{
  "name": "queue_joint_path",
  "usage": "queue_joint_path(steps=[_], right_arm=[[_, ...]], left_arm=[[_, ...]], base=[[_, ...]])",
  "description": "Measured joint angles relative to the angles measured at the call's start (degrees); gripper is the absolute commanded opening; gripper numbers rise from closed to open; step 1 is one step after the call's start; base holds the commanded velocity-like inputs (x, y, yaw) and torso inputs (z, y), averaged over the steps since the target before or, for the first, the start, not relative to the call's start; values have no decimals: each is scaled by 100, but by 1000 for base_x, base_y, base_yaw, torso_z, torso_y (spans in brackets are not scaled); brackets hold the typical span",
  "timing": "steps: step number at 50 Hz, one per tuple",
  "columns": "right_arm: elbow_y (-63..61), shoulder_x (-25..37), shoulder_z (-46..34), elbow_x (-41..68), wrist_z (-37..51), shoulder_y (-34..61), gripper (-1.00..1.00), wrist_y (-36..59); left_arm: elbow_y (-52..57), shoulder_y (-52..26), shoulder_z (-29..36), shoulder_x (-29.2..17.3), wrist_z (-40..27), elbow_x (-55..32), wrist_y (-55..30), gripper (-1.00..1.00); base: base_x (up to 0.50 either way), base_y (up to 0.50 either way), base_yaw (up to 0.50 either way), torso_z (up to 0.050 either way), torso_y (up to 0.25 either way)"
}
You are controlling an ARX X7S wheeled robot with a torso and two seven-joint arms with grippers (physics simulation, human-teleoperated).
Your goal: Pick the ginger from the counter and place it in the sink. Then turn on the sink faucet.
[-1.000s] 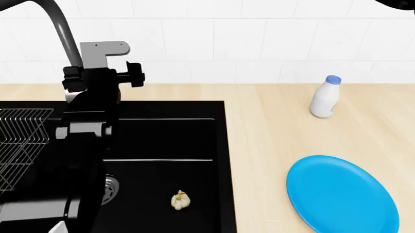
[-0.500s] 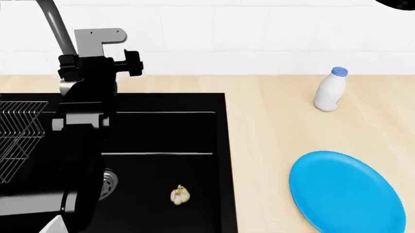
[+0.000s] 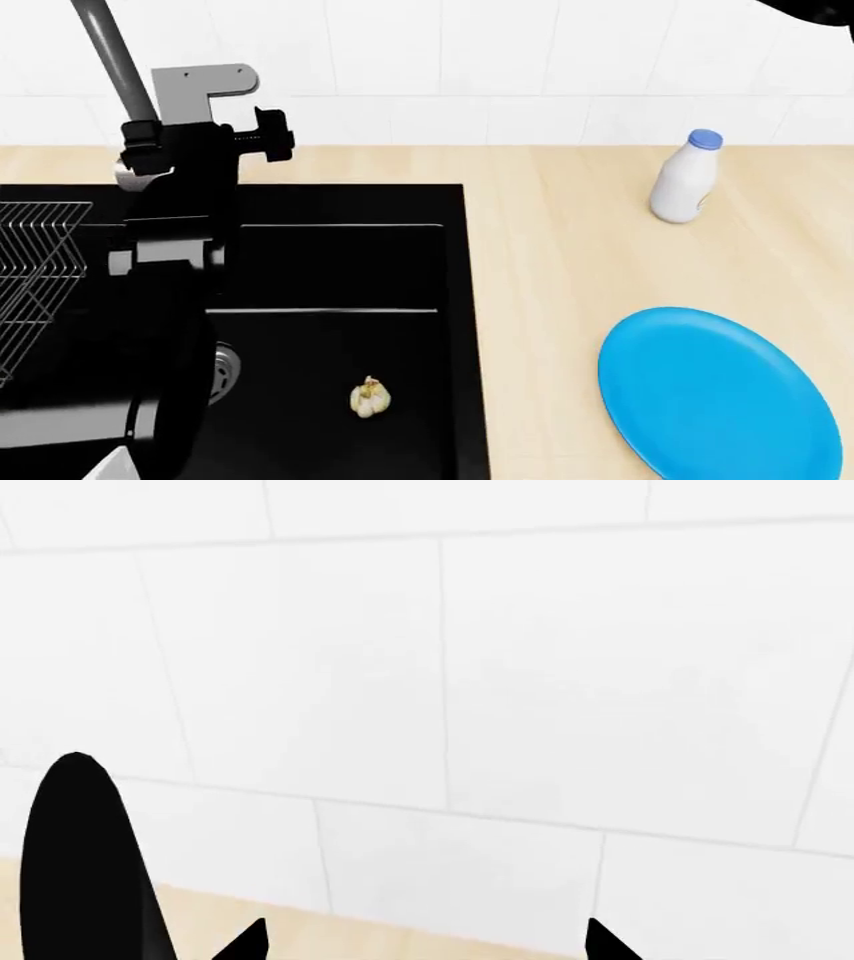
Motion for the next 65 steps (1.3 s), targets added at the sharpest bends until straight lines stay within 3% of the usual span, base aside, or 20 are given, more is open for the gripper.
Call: queue_joint_path(steps=[65], right_arm=[[-158, 117, 69, 33, 69, -94, 100, 59]], left_arm=[[-2, 178, -126, 389, 321, 170, 197, 100]], base=[[0, 0, 0, 0, 0]])
